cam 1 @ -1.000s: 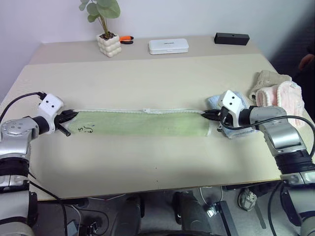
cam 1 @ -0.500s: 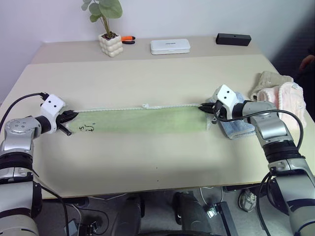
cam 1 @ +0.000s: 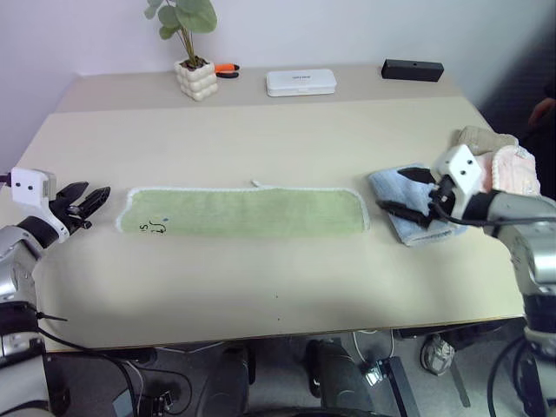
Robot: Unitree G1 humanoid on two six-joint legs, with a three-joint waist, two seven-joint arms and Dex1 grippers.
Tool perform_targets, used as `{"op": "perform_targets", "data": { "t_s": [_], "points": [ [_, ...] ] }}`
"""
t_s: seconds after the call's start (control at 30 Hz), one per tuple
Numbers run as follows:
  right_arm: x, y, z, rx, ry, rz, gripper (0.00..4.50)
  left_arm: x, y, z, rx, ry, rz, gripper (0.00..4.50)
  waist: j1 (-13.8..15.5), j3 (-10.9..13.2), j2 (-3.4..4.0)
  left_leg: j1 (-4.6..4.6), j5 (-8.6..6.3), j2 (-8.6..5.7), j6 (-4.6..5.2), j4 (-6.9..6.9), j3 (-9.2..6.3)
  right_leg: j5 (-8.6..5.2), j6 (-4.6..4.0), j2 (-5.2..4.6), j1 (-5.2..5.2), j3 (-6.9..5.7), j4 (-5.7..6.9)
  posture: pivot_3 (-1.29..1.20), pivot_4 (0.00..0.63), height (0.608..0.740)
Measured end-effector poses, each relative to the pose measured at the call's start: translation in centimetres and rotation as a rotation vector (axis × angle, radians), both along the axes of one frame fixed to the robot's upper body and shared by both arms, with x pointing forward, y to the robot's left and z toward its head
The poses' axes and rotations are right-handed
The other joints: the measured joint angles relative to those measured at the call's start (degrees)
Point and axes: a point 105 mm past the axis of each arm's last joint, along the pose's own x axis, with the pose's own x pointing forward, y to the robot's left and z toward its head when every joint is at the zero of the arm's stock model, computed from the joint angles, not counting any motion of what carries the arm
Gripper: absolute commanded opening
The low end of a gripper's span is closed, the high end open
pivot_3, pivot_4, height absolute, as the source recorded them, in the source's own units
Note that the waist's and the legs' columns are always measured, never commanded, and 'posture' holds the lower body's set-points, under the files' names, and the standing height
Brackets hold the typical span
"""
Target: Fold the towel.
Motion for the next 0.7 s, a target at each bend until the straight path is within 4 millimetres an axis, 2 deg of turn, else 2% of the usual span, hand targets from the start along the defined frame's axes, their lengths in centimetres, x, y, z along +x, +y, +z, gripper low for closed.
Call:
{"op": "perform_targets", "data": {
  "t_s": [0.1, 0.23, 0.3, 0.37, 0.4, 0.5, 0.7],
  "points": [
    [-2.6, 1.5, -1.5, 0.148, 0.110, 0.008, 4.45, -0.9, -5.5, 0.1, 0.049, -0.011, -0.180, 2.42, 0.4, -0.1, -0.10, 0.04, 0.00, 0.01, -0.01, 0.00, -0.01, -0.01, -0.01, -0.06, 0.13, 0.01, -0.08, 0.00, 0.150, 0.740],
    [-5.4, 3.2, -5.5, 0.316, 0.324, -0.075, 4.45, -3.5, -17.4, -1.9, 0.095, 0.035, -0.575, 2.42, 1.3, -0.1, -0.12, 0.05, 0.00, -0.05, -0.02, 0.01, 0.04, -0.01, -0.02, -0.12, 0.17, 0.05, -0.12, 0.00, 0.150, 0.740],
    [-6.0, 3.8, -7.0, 0.363, 0.410, -0.134, 4.45, -5.1, -21.9, -2.4, 0.059, 0.042, -0.724, 2.42, 1.2, -0.1, -0.11, 0.05, 0.00, -0.06, -0.01, 0.05, 0.07, -0.03, -0.05, -0.07, 0.14, 0.07, -0.12, 0.00, 0.150, 0.740],
    [-5.9, 3.5, -7.5, 0.385, 0.437, -0.207, 4.45, -5.6, -23.2, -2.0, 0.060, 0.031, -0.764, 2.42, 0.9, -0.1, -0.10, 0.10, 0.00, 0.02, -0.01, 0.04, 0.05, -0.12, -0.24, 0.08, 0.12, 0.09, -0.10, 0.00, 0.150, 0.740],
    [-5.4, 3.2, -7.8, 0.426, 0.447, -0.285, 4.45, -6.0, -24.6, -1.8, 0.051, 0.017, -0.802, 2.42, 0.9, -0.2, -0.09, 0.11, 0.00, 0.05, 0.00, 0.02, 0.01, -0.12, -0.25, 0.12, 0.14, 0.08, -0.09, 0.00, 0.150, 0.740],
    [-4.2, 4.2, -8.6, 0.547, 0.515, -0.381, 4.45, -8.0, -28.4, -2.3, 0.024, 0.023, -0.941, 2.42, 0.7, -0.2, 0.02, 0.09, 0.00, 0.03, 0.00, 0.02, 0.06, -0.12, -0.24, 0.13, 0.11, 0.12, -0.09, 0.00, 0.150, 0.740],
    [-1.4, 4.3, -7.8, 0.744, 0.566, -0.519, 4.45, -8.2, -28.2, -2.9, 0.062, 0.045, -0.950, 2.42, 0.0, -0.3, 0.07, 0.06, 0.00, 0.02, 0.01, -0.01, 0.01, -0.12, -0.23, 0.13, 0.09, 0.09, -0.11, 0.00, 0.150, 0.740]
  ]
}}
